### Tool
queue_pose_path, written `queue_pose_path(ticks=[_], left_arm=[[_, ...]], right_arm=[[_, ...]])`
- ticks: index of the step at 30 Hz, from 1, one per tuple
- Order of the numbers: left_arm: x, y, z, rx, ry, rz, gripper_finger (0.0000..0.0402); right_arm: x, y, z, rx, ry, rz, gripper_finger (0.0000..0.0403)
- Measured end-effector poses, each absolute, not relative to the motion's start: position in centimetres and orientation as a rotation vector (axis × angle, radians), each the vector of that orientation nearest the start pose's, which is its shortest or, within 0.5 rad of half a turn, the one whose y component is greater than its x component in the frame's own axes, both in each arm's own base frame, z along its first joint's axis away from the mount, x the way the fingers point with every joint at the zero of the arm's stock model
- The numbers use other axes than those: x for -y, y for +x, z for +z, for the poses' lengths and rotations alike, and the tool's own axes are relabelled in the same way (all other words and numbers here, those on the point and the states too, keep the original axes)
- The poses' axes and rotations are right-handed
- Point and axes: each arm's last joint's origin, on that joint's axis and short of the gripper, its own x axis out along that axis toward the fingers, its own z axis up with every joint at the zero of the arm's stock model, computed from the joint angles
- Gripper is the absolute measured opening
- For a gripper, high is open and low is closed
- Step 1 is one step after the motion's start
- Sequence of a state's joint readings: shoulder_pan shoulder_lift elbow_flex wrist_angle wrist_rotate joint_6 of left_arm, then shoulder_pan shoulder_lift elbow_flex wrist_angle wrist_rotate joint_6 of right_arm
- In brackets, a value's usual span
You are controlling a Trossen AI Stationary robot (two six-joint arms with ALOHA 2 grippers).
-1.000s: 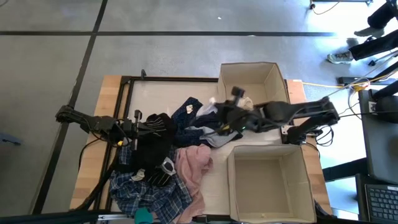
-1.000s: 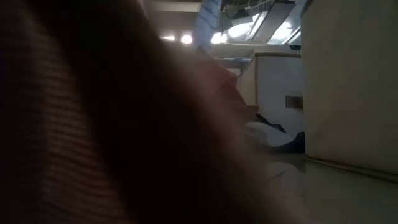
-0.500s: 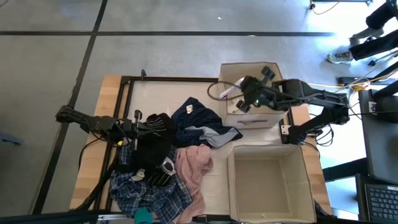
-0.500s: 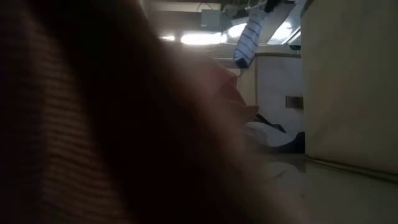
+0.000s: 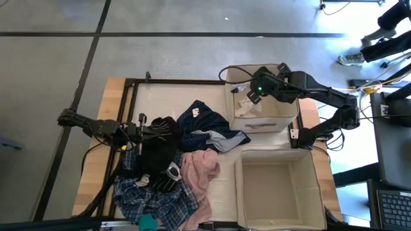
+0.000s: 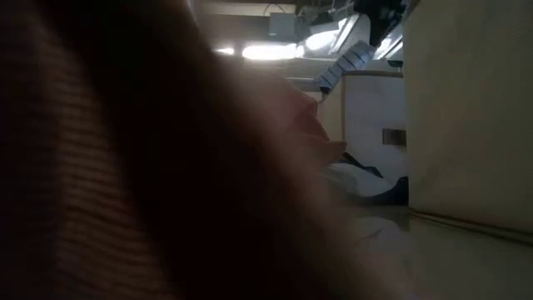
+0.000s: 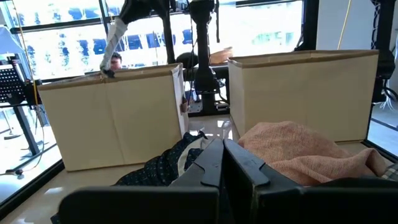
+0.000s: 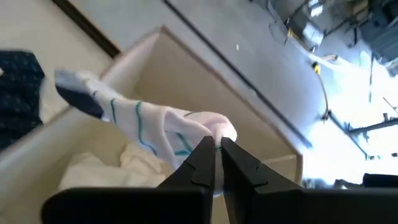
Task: Sort clothes
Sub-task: Put the white sock into the top laundry organizer, then put the white striped sock into the top laundry organizer
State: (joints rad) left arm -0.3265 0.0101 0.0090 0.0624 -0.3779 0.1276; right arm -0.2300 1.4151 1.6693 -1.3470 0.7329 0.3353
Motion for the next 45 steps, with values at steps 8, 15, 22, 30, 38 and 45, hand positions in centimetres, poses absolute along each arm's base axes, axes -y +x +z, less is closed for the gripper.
queue_pose_path(ticks=[8,15,22,30,38,45], left_arm=[[2.1,9.4,17.2,0.054,0.106,0.055,0.0001],[2.1,9.4,17.2,0.054,0.106,0.055,0.0001],[2.1,9.4,17.2,0.054,0.106,0.055,0.0001],[2.1,9.4,17.2,0.054,0.106,0.055,0.0001],[2.1,9.4,17.2,0.054,0.106,0.054,0.0001],[2.1,9.4,17.2,0.054,0.106,0.055,0.0001]], right_arm=[[8.4,23.3,37.9,-1.046,0.076,-0.97,0.0021],[8.5,23.4,36.4,-1.102,0.088,-0.948,0.0036],[8.3,23.5,36.2,-1.116,0.124,-0.902,0.0113],[8.2,23.5,36.1,-1.121,0.155,-0.871,0.0193],[7.9,24.5,36.2,-1.059,0.272,-0.687,0.0213],[5.6,27.3,37.5,-0.836,0.202,-0.488,0.021]])
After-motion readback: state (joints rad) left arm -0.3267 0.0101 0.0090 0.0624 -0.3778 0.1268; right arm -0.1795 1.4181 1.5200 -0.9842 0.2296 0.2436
